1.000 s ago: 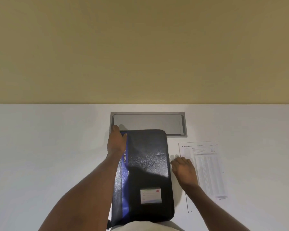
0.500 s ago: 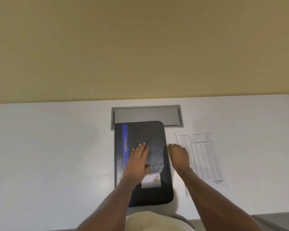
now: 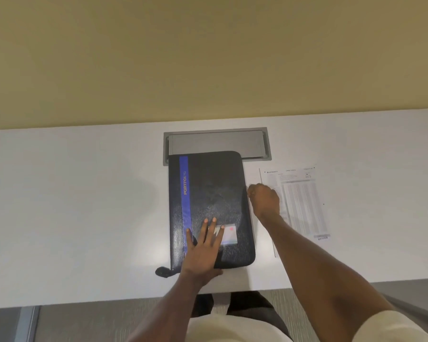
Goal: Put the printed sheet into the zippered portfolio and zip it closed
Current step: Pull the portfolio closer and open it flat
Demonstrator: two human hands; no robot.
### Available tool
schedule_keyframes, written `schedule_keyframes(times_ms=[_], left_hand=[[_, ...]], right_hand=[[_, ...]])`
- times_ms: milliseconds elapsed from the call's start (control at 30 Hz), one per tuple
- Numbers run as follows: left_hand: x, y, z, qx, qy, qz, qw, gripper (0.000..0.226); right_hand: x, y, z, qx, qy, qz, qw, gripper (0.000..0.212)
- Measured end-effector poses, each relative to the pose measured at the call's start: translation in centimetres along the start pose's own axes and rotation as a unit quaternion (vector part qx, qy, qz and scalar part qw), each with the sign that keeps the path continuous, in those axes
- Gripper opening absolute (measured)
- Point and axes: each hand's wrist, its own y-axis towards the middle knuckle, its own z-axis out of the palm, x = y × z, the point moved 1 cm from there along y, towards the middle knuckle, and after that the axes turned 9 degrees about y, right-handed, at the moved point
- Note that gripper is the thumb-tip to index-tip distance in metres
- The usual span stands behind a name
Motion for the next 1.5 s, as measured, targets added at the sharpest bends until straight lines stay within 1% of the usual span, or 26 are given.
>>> schedule_keyframes(times_ms=[133,233,333,500,667,833,933,1033,1167,1333,1433,1500], left_hand=[[-0.2,0.0,0.0,0.002,0.015,-0.012,1.0,0.123],[-0.1,-0.1,0.1,-0.003,0.014,-0.006,1.0,0.123],[0.1,-0.3,0.0,-0.004,0.015,0.003,1.0,0.119],[0.3,-0.5,0.1,-0.006,0.012,0.01,1.0,0.117],[0.5,-0.5,-0.2,-0.004,0.019,0.019,1.0,0.116],[0.9,-0.5,-0.3,-0.003,0.025,0.027,0.999,0.117],[1.1,-0.6,-0.4,-0.002,0.023,0.03,0.999,0.117],[1.1,-0.6,-0.4,0.0,0.019,0.033,0.999,0.117],[1.5,-0.6,-0.8,0.007,0.022,0.042,0.999,0.117],[1.6,-0.6,-1.2,0.012,0.017,0.057,0.998,0.122],[2.1,-0.7,-1.3,0.018,0.018,0.065,0.998,0.124],[2.5,-0.8,-1.1,0.016,0.014,0.071,0.997,0.123]], right_hand=[[-0.4,-0.8,0.3,-0.012,-0.01,-0.01,1.0,0.034],[-1.0,-2.1,0.7,-0.014,-0.007,-0.002,1.0,0.034],[-1.9,-4.2,1.3,-0.006,0.004,0.006,1.0,0.033],[-3.3,-8.5,2.6,-0.002,0.046,0.03,0.998,0.026],[-4.6,-13.5,4.2,-0.03,0.122,0.047,0.991,0.022],[-5.0,-18.2,6.6,-0.051,0.165,0.078,0.982,0.014],[-5.0,-20.6,7.8,-0.054,0.173,0.093,0.979,0.015],[-4.0,-22.3,9.1,-0.044,0.166,0.083,0.982,0.018],[-1.4,-23.3,10.8,-0.027,0.186,0.054,0.981,0.018],[2.2,-23.5,12.8,-0.033,0.2,0.012,0.979,0.007],[3.9,-24.0,14.1,-0.018,0.264,0.041,0.964,0.014],[4.4,-24.3,15.0,0.002,0.285,0.069,0.956,0.019]])
